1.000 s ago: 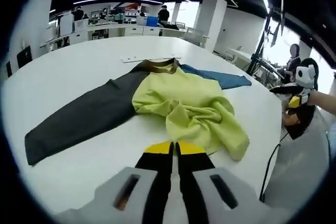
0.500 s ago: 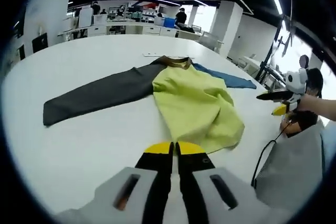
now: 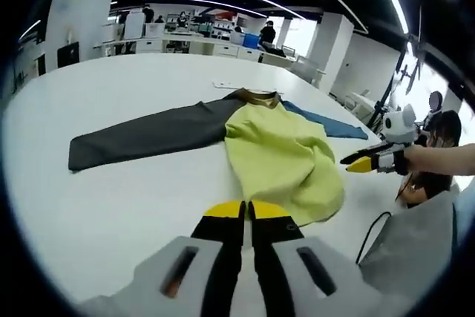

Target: Fold the garment on the visible template until the final outline fits inside the template.

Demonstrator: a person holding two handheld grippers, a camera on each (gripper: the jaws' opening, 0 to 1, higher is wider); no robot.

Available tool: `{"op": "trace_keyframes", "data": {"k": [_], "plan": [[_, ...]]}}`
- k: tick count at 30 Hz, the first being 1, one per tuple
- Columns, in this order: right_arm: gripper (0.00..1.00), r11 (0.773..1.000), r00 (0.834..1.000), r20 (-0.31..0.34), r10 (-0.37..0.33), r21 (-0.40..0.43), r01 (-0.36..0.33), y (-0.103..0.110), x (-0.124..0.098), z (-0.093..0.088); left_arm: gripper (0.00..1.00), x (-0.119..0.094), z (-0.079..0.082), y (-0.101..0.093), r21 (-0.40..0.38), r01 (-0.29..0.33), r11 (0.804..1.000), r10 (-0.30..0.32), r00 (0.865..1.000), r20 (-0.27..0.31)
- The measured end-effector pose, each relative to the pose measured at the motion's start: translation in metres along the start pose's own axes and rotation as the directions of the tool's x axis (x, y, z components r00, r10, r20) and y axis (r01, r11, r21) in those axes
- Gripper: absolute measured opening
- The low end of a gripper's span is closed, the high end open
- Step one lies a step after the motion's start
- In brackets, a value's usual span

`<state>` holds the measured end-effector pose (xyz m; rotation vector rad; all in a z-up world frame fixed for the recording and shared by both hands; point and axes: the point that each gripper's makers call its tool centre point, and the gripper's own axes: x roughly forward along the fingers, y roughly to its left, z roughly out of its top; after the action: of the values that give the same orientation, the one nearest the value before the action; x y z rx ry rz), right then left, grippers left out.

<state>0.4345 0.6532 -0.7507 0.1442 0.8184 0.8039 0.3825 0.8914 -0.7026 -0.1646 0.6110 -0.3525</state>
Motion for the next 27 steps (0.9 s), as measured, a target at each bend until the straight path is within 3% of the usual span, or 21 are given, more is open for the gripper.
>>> {"op": "trace_keyframes", "data": {"k": [3,8,13,16,19,23,25,27], "plan": [[0.21,0.992,1.0,0.014,0.001,0.126,-0.003,-0.003,0.005,0.003,0.0,-0.001,-0.001,-0.001,0.0,0.001,1.0,-0.001,1.0,-0.002],[0.21,0.988,1.0,-0.009,0.007,0.154,-0.006,-0.005,0.014,-0.003,0.0,-0.001,-0.002,0.0,0.001,0.002,1.0,-0.002,1.0,-0.008],[0.08,0.953,0.999,0.03,0.018,0.302,-0.026,-0.012,0.02,0.0,0.0,0.001,-0.001,0.001,-0.004,0.0,1.0,0.0,1.0,-0.008],[0.0,0.947,0.999,0.049,0.006,0.321,-0.022,-0.018,0.02,0.006,0.0,0.002,-0.001,0.002,-0.007,-0.001,1.0,0.001,1.0,-0.011],[0.0,0.942,0.997,0.066,0.027,0.334,-0.047,-0.015,0.016,0.019,0.0,0.003,0.002,0.004,-0.003,-0.002,1.0,0.002,1.0,-0.012],[0.0,0.952,0.996,0.083,0.043,0.3,-0.066,-0.009,0.008,0.037,0.0,0.003,0.01,0.007,0.006,-0.003,1.0,0.003,1.0,-0.003],[0.0,0.936,0.99,0.124,0.071,0.333,-0.109,-0.002,0.005,0.057,0.0,0.005,0.016,0.01,0.02,-0.003,1.0,0.003,1.0,-0.001],[0.0,0.935,0.986,0.142,0.088,0.329,-0.131,0.007,0.003,0.076,0.0,0.007,0.024,0.013,0.034,-0.004,0.999,0.004,1.0,0.002]]}}
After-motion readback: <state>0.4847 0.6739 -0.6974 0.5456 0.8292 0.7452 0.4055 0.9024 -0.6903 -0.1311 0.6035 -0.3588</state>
